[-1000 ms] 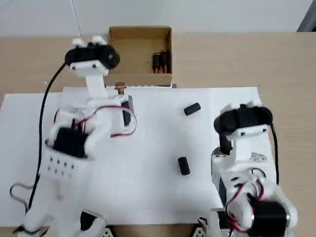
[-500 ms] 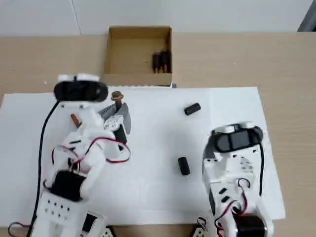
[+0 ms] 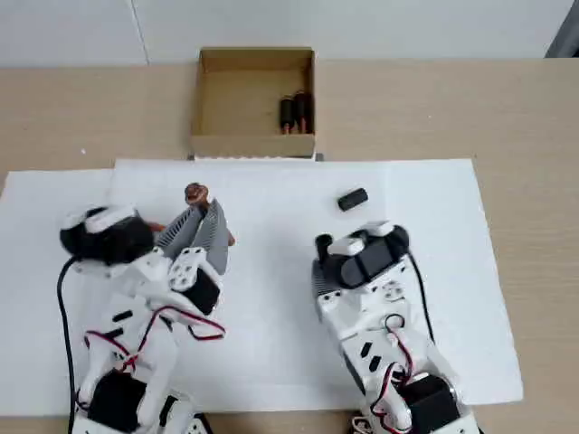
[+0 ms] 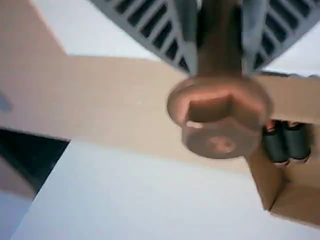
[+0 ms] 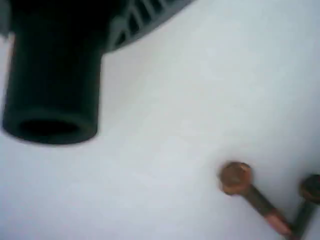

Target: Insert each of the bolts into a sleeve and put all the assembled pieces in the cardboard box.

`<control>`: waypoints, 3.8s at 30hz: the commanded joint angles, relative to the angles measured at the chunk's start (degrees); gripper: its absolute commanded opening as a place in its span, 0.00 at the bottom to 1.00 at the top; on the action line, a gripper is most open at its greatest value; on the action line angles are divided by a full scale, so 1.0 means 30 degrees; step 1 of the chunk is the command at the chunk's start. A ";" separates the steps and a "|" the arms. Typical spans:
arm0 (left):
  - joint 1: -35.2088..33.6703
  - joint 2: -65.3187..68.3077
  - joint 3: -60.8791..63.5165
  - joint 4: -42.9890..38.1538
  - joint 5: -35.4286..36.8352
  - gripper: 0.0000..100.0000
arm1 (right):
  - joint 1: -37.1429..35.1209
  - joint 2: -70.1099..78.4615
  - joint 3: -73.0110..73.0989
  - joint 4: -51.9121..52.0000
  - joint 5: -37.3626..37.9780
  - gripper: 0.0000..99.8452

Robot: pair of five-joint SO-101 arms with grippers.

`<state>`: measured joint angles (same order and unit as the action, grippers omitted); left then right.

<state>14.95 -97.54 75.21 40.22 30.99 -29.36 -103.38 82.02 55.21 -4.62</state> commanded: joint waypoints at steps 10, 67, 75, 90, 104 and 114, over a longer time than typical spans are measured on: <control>0.0381 -0.2168 0.0044 -0.0938 0.3487 0.01 | -0.3560 -0.0161 0.2520 -0.4791 0.2286 0.00; 0.4835 -0.2139 0.2593 0.2286 0.1817 0.10 | -0.4791 -0.0190 0.2667 -0.8015 0.5363 0.00; 0.3018 -0.2110 0.1832 0.2256 0.0117 0.18 | -0.4791 -0.0161 0.2696 -0.8015 0.5363 0.00; 0.1700 -0.2110 -0.0220 0.2227 -0.0322 0.00 | -0.4176 -0.0161 0.2667 -0.8015 0.5275 0.00; -0.3868 -0.2139 0.5172 0.2198 -0.4132 0.00 | 0.1451 0.1509 0.0615 -0.7927 0.3663 0.00; -0.4396 -0.2139 0.6901 0.2198 -0.4073 0.00 | 0.1656 1.3436 -0.7678 -1.0242 0.1993 0.00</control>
<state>1.58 -103.43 95.69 46.73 19.03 -25.14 -73.76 69.63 28.75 2.42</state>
